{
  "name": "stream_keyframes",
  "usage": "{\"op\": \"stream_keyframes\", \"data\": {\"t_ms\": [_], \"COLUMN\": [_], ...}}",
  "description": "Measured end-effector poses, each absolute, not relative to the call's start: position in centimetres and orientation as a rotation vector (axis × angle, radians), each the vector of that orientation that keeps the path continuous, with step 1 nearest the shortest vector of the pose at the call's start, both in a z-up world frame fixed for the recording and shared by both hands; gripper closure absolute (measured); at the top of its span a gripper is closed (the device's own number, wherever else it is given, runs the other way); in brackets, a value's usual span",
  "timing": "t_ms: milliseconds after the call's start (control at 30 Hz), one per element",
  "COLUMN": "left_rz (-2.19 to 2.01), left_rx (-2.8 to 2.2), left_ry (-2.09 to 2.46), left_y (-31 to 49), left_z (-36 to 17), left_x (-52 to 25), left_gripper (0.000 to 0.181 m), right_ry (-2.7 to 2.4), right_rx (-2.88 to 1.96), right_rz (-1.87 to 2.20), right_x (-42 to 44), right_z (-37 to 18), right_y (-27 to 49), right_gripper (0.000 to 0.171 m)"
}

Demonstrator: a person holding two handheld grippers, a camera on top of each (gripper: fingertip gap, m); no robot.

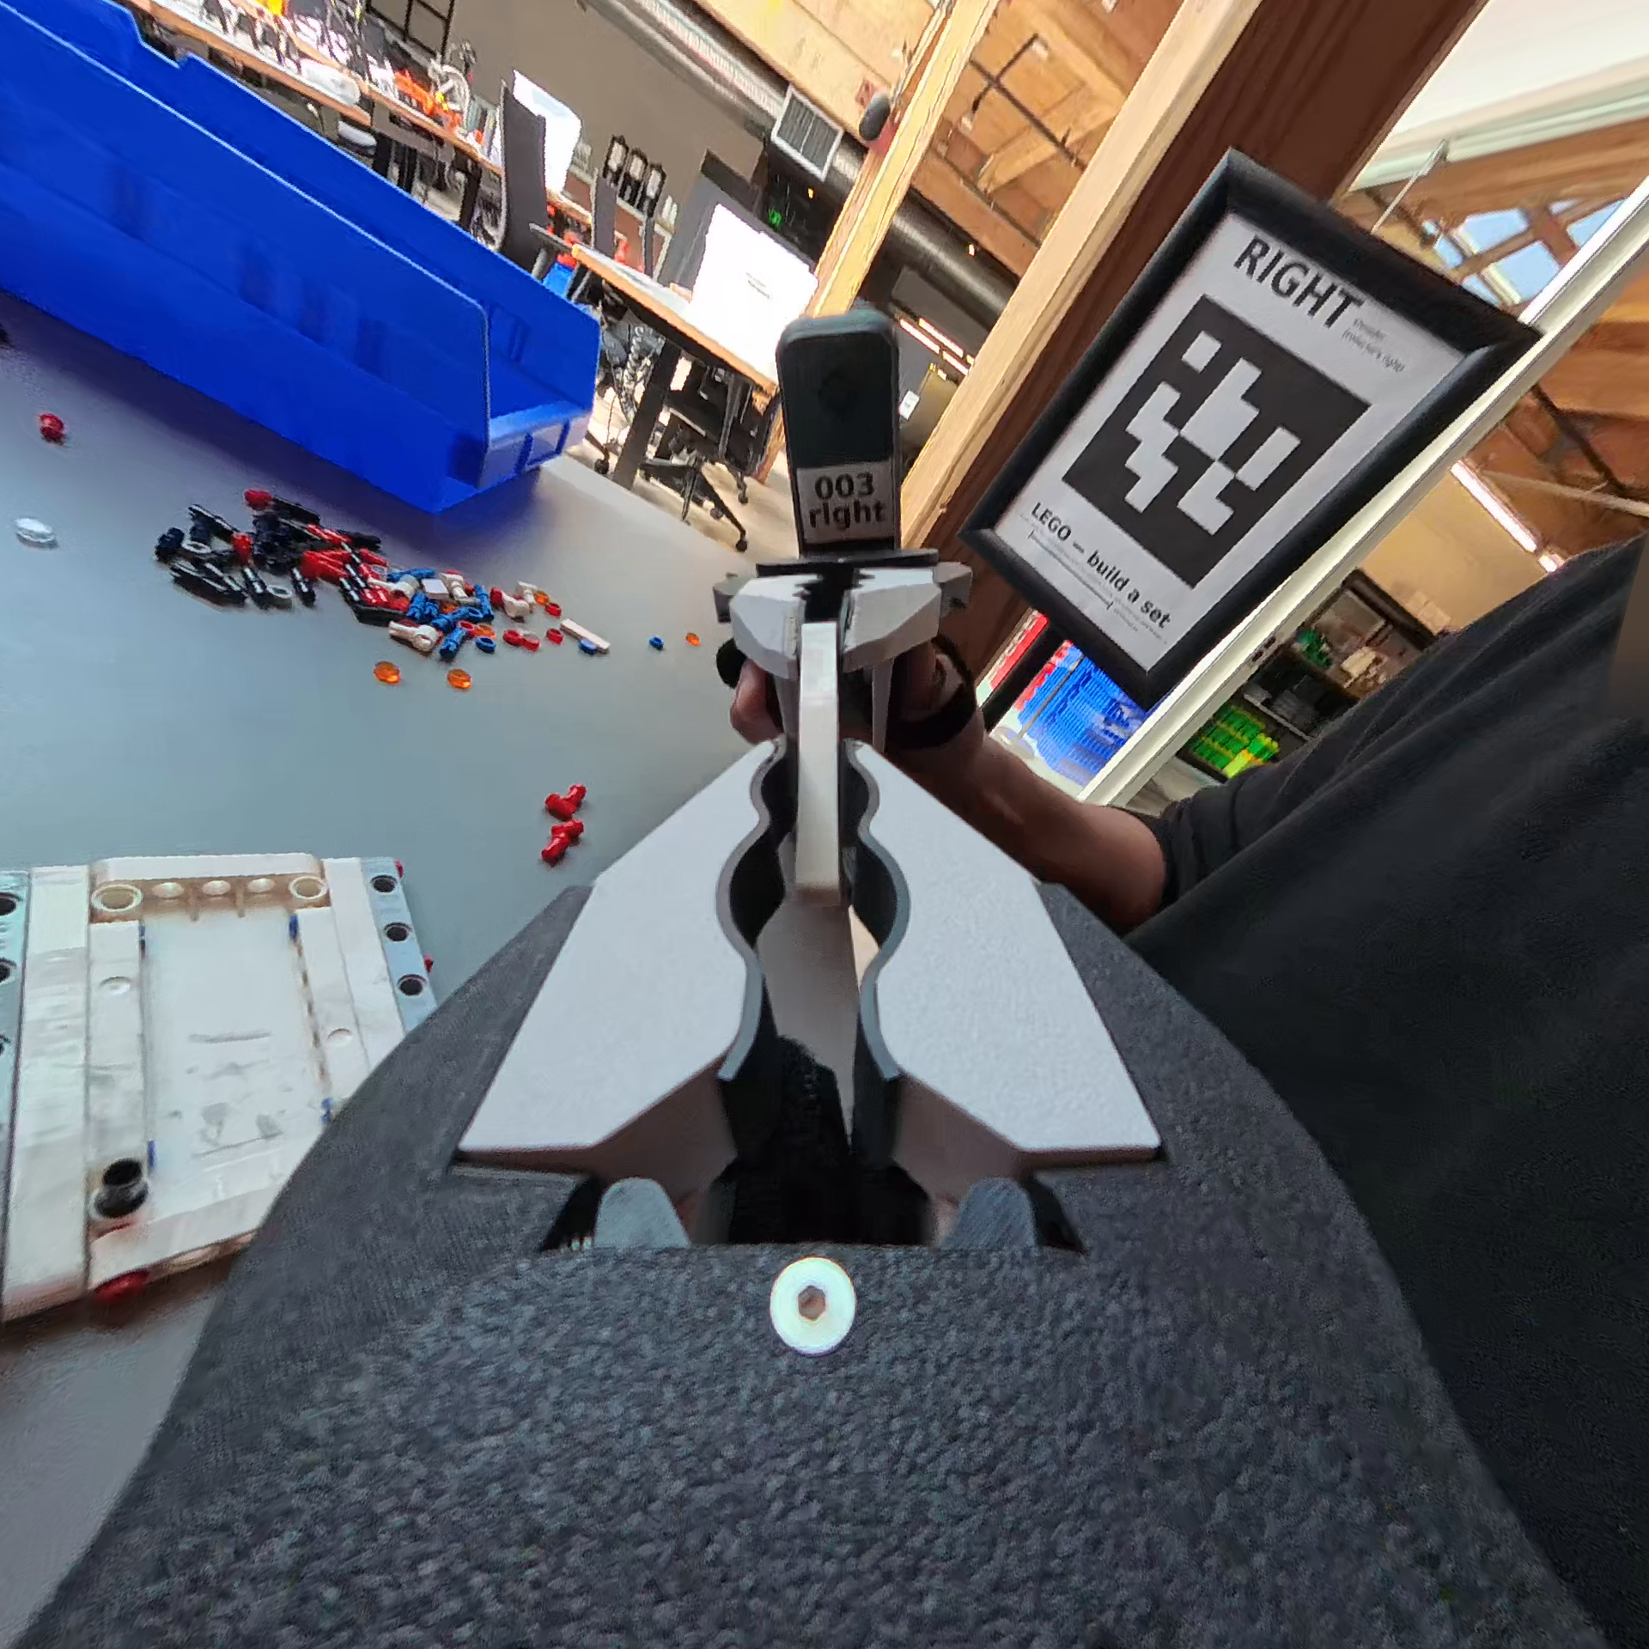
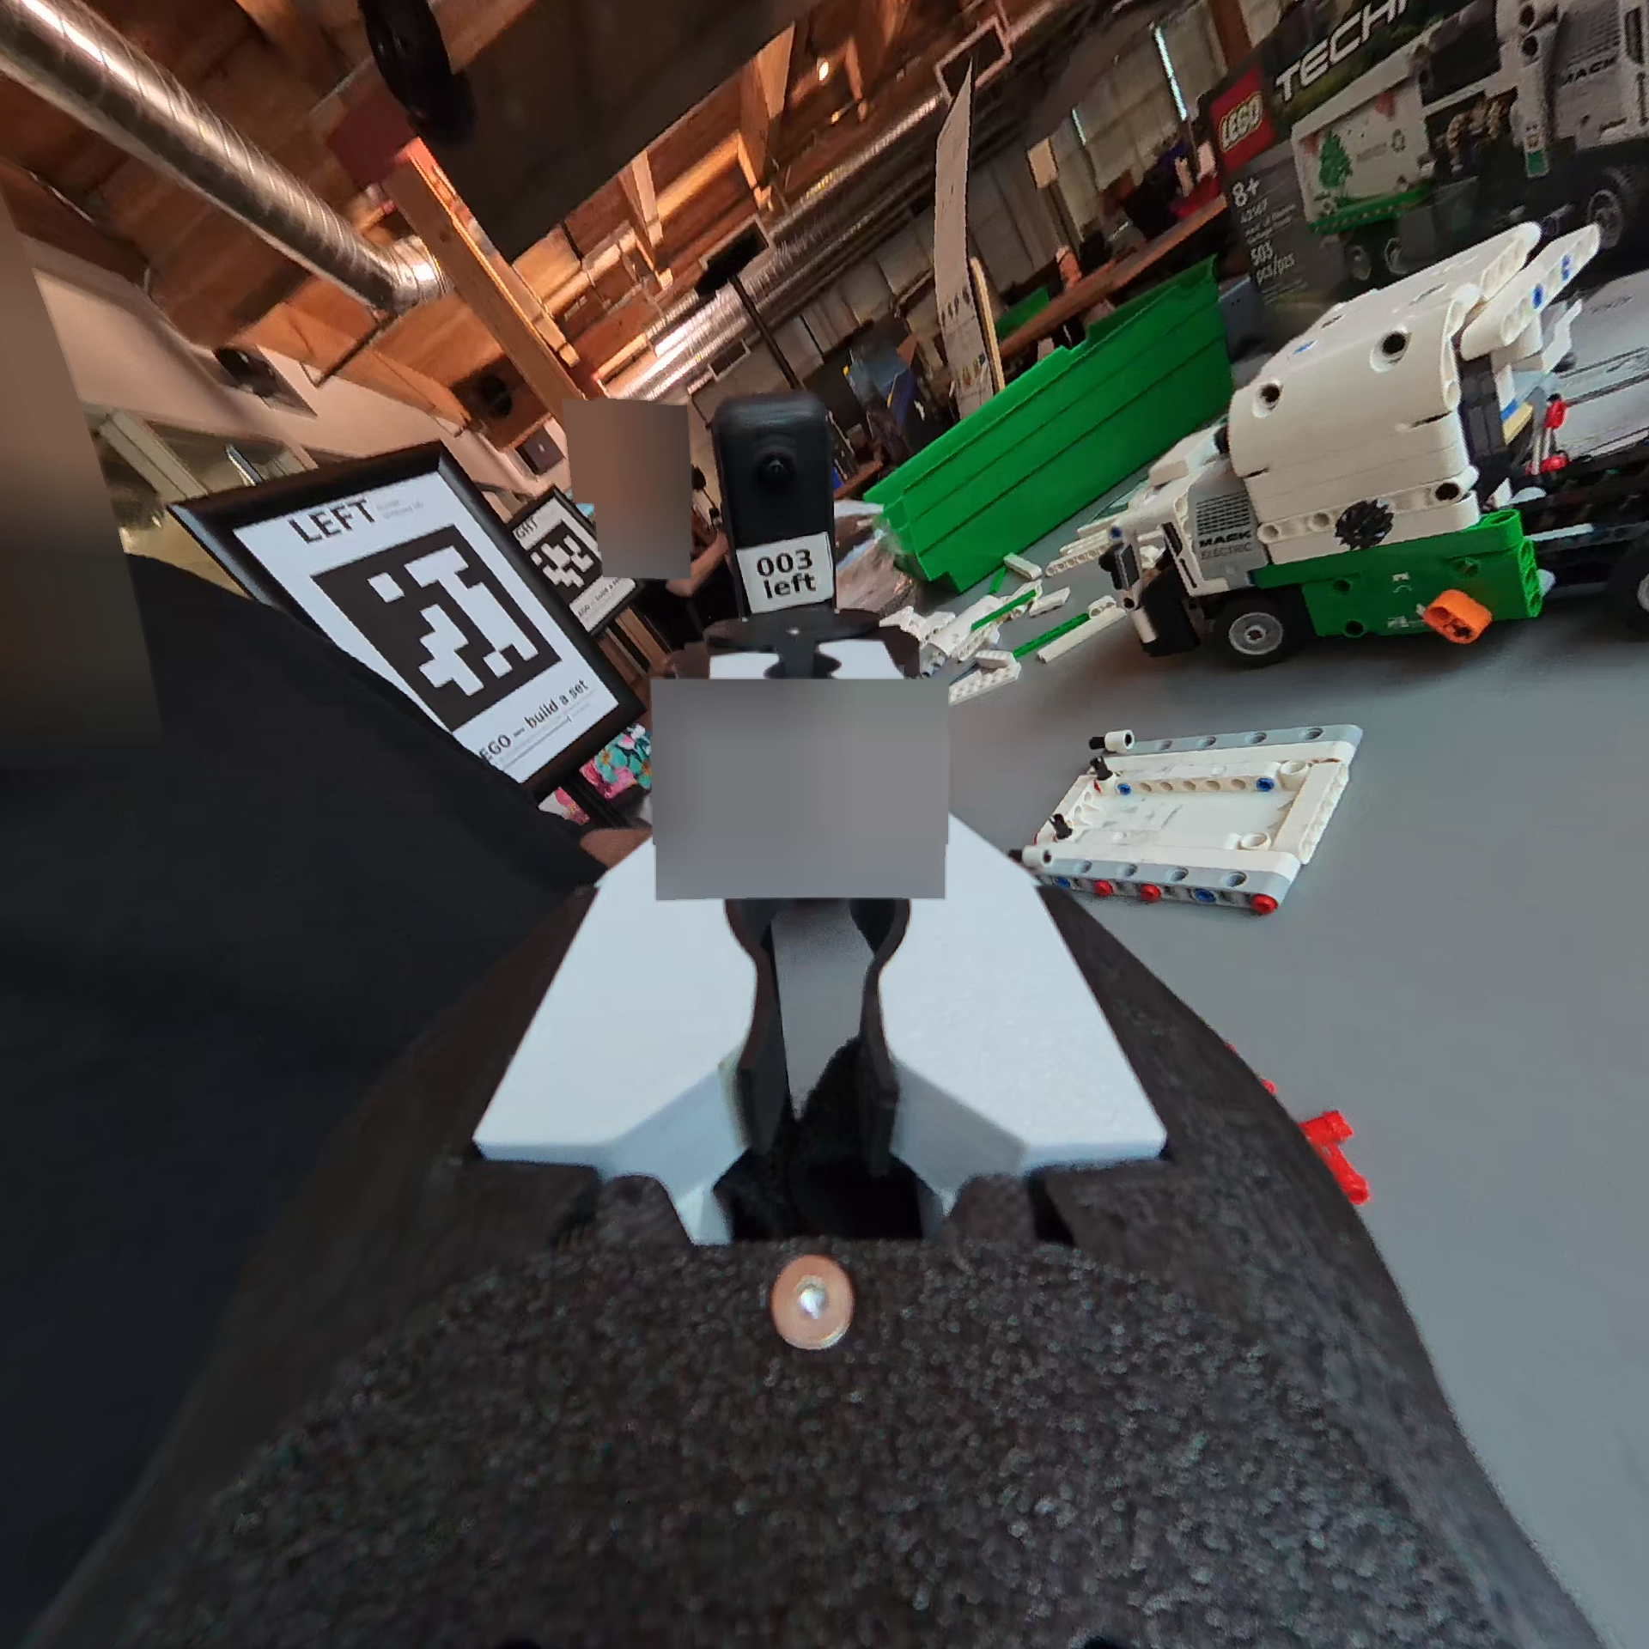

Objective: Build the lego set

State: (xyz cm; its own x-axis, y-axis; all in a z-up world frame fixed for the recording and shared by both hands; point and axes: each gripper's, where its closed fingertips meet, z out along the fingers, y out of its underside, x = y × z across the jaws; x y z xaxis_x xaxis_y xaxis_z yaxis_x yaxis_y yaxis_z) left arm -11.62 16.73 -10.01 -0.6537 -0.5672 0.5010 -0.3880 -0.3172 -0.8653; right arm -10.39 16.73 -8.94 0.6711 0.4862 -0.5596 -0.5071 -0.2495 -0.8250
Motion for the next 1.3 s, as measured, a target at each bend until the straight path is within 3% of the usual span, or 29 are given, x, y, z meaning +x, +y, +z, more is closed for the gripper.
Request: {"op": "stream_keyframes", "data": {"t_ms": [367,867,1133,1300], "left_rz": [-2.350,-2.386,-2.330,-2.050], "left_rx": [-1.285,-1.298,-1.275,-1.327], "left_ry": [1.369,1.262,1.312,1.384], "left_y": [18.0,17.9,17.8,19.8], "left_z": [-7.3,-7.1,-7.3,-8.7], "left_x": [-10.2,-10.1,-10.3,-10.3], "left_gripper": [0.171,0.175,0.175,0.175], "right_ry": [0.243,0.242,0.231,0.088], "right_rx": [-1.328,-1.325,-1.344,-1.605], "right_rz": [0.970,0.990,1.015,0.694], "right_x": [-9.7,-10.2,-10.4,-6.5], "right_z": [-7.3,-7.3,-7.4,-8.2], "right_y": [18.2,18.4,18.3,16.0], "right_gripper": [0.165,0.165,0.165,0.154]}}
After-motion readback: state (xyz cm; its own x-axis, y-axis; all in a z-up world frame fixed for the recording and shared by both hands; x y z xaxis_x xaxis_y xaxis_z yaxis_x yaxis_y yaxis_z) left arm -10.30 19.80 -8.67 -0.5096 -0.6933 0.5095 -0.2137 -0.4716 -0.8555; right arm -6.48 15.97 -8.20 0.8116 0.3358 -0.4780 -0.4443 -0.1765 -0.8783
